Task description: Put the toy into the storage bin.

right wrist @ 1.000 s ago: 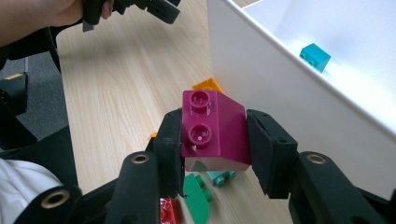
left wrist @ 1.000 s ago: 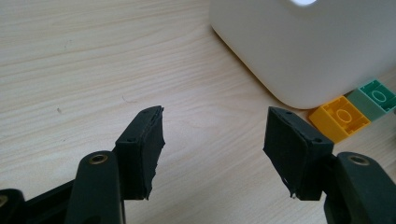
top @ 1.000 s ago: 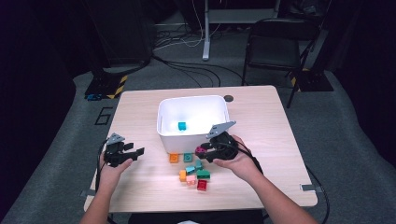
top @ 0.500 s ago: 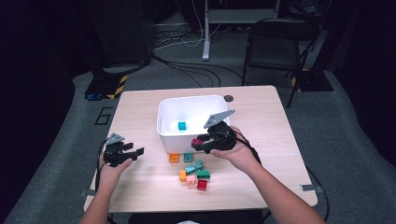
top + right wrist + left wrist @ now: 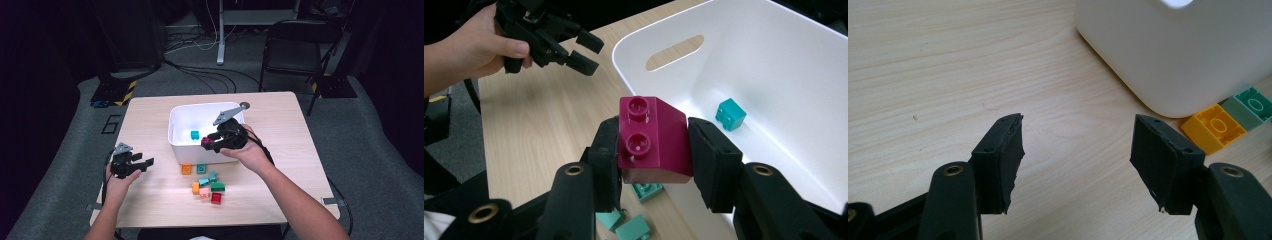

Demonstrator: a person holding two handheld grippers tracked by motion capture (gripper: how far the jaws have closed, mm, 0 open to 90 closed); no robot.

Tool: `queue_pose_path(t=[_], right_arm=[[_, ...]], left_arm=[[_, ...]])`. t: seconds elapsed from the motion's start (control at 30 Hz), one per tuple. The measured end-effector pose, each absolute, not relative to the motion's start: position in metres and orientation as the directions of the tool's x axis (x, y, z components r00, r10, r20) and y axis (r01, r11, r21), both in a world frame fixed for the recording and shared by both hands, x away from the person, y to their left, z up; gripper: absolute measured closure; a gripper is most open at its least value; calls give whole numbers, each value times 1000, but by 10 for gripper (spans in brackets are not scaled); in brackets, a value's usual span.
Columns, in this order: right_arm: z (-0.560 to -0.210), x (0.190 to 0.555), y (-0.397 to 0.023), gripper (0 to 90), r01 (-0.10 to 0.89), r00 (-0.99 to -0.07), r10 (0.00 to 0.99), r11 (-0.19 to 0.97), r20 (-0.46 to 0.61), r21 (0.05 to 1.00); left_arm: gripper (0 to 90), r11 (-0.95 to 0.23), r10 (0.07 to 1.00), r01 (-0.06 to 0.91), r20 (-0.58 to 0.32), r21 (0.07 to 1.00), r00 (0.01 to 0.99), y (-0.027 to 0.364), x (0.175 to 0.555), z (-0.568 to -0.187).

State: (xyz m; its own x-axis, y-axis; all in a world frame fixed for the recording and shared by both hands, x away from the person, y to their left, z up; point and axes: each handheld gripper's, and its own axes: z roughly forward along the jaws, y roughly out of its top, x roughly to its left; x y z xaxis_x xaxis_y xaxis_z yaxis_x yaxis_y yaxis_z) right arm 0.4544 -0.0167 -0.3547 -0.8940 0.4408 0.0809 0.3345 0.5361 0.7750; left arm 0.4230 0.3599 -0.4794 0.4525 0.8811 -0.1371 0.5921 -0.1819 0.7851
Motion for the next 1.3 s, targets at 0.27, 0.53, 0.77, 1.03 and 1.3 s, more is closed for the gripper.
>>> queue_pose_path(t=[0.27, 0.53, 0.77, 1.03, 1.3], right_arm=[[-354, 475, -9, 579, 345, -880, 469, 527, 72, 777], [-352, 492, -1, 580, 356, -869, 489, 518, 71, 778], [-352, 503, 8, 579, 347, -871, 488, 520, 62, 781], [-352, 524, 19, 579, 354, -860, 507, 502, 64, 789], [-364, 543, 28, 579, 354, -849, 527, 525, 31, 774]], left_arm=[[373, -175, 883, 586, -137, 791, 448, 360, 423, -480], [373, -176, 883, 588, -137, 789, 448, 361, 423, -480], [373, -181, 881, 591, -138, 786, 453, 361, 423, -480], [373, -172, 884, 589, -141, 790, 447, 362, 424, -480], [373, -181, 880, 592, -139, 786, 454, 361, 424, -480]])
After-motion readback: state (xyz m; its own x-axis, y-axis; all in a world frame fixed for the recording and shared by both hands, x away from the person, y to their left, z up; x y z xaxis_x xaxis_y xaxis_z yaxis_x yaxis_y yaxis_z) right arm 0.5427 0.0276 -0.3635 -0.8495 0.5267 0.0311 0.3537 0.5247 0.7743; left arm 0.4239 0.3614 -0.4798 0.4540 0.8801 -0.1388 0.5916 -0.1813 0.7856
